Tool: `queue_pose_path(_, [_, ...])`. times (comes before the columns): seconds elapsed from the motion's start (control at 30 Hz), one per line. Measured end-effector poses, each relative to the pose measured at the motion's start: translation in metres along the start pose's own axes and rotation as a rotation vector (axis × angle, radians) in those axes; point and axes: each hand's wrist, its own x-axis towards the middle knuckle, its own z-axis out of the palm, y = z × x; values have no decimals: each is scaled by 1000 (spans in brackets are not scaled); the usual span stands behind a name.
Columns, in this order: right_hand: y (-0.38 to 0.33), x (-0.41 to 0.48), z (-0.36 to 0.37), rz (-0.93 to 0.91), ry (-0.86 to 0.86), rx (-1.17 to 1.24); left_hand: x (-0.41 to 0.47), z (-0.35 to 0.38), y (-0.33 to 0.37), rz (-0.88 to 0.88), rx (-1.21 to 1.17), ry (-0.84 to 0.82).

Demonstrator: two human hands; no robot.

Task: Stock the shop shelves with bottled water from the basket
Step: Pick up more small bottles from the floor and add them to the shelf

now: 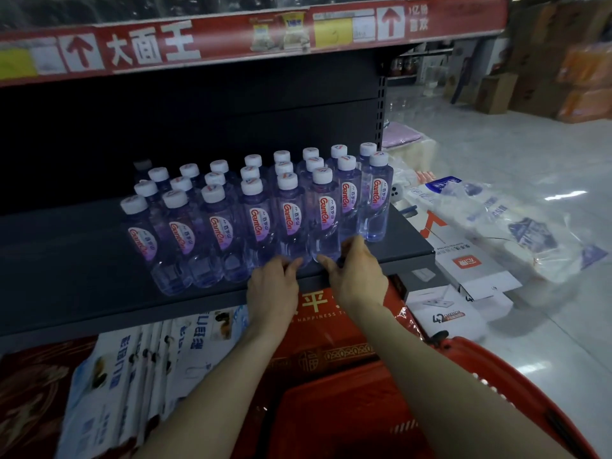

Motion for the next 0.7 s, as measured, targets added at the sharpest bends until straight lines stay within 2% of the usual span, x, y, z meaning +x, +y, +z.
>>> queue_pose_path(0.1, [-2,0,-4,22,-39,26,-4,-6,-1,-24,-84,-27])
queue_pose_path(0.2, [-6,-8,-11,23,-59,232,-19,-24,-7,-26,-103,-30])
queue_pose_path(0.27, [-8,-21,-11,20,-11,338,-30,-38,-17,-41,-122,-40])
queue_pose_path(0.4, [-17,-62,4,-35,111,304,-60,-71,-57,-77,-183,-63])
queue_pose_path(0.57, [-60,-130,51,-162,-156,271,-104,-125,-134,-170,-233,-65])
queue_pose_path(0.7, [-108,-186,105,-282,-509,133,-146,-178,-201,-263,-164,-27])
